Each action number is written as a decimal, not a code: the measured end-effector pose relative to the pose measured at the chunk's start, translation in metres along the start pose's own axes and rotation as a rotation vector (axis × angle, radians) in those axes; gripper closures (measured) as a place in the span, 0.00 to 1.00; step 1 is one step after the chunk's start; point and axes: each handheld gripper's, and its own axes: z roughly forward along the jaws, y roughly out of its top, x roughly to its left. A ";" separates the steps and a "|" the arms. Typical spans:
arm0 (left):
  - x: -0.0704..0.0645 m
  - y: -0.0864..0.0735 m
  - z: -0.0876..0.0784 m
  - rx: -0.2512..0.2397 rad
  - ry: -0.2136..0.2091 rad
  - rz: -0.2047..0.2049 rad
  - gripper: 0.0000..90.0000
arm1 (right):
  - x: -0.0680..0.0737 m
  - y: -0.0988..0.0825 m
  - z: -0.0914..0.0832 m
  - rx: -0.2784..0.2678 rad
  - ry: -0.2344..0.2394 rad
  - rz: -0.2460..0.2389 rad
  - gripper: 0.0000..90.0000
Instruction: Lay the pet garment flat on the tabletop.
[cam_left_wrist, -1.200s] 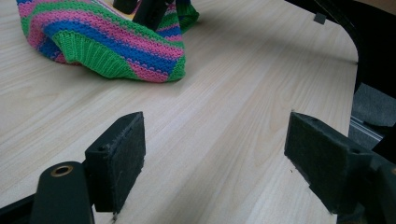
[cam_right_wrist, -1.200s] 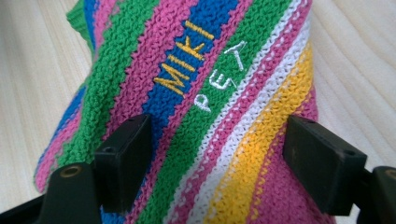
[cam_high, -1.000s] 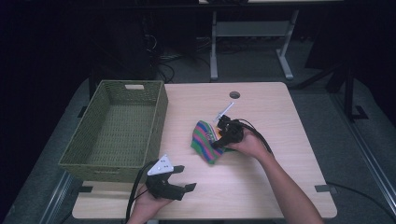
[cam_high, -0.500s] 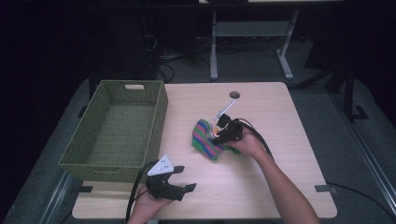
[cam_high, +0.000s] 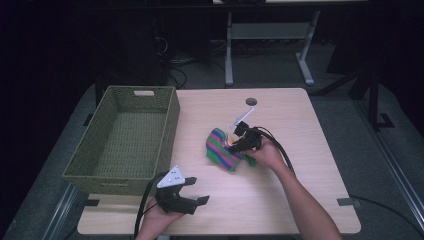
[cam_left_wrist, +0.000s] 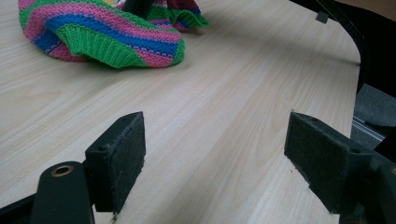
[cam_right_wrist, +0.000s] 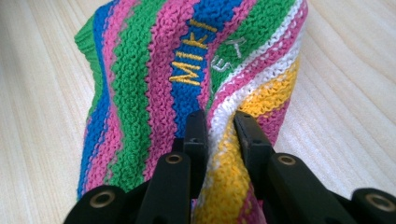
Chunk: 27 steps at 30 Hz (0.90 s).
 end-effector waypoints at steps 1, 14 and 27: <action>0.000 0.000 0.000 0.001 0.000 0.001 0.23 | 0.000 0.000 -0.001 -0.001 0.002 0.001 0.86; 0.000 0.000 -0.001 -0.009 0.005 0.000 0.23 | 0.007 0.000 -0.027 -0.050 0.019 -0.017 0.86; 0.001 0.000 -0.004 -0.021 0.015 -0.007 0.23 | 0.012 -0.007 -0.062 -0.124 0.054 -0.006 0.87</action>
